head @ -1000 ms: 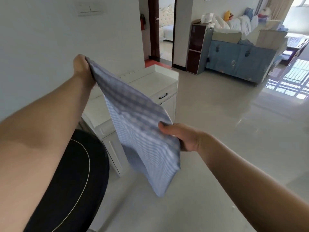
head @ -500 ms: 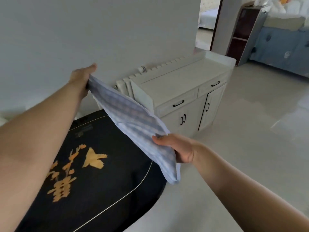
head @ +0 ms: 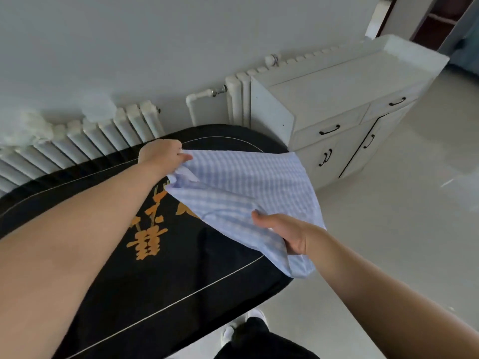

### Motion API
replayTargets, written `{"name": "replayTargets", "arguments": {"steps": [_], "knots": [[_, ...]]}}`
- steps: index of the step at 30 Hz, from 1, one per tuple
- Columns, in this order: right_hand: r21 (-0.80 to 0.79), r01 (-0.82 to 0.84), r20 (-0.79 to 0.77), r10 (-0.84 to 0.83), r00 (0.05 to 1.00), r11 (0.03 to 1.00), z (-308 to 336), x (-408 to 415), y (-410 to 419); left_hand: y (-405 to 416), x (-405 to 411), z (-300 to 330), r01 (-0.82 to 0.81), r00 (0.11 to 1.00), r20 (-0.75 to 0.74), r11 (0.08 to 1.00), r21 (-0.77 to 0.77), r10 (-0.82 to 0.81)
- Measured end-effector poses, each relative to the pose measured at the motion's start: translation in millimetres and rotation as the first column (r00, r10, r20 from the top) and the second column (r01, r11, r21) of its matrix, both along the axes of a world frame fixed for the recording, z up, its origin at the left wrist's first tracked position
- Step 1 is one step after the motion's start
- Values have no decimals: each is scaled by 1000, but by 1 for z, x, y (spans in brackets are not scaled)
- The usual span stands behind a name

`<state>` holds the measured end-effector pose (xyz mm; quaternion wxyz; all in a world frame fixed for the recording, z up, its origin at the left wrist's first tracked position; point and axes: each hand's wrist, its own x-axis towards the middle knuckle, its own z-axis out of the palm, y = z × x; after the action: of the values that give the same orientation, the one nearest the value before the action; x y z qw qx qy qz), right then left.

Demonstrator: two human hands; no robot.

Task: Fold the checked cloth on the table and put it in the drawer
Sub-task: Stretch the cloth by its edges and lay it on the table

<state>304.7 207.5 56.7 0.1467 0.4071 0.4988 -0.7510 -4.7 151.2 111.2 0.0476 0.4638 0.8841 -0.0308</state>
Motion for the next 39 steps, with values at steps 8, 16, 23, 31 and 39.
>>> {"name": "replayTargets", "arguments": {"steps": [8, 16, 23, 31, 39], "knots": [[50, -88, 125, 81, 989, 995, -19, -69, -58, -46, -28, -43, 105, 983, -134, 984, -142, -125], [-14, -128, 94, 128, 987, 992, -35, -159, -177, -164, -149, -60, -71, 992, -119, 976, -205, 47], [163, -282, 166, 255, 953, 945, -40, -257, -283, -273, -246, -76, -135, 990, -72, 960, -244, 121], [17, -324, 70, 323, 944, 946, -65, -342, -374, -390, -326, -87, -285, 951, -220, 895, -344, 219], [-30, -392, 24, 393, 919, 919, -74, -402, -435, -445, -369, -88, -469, 880, -213, 849, -244, 425]]}}
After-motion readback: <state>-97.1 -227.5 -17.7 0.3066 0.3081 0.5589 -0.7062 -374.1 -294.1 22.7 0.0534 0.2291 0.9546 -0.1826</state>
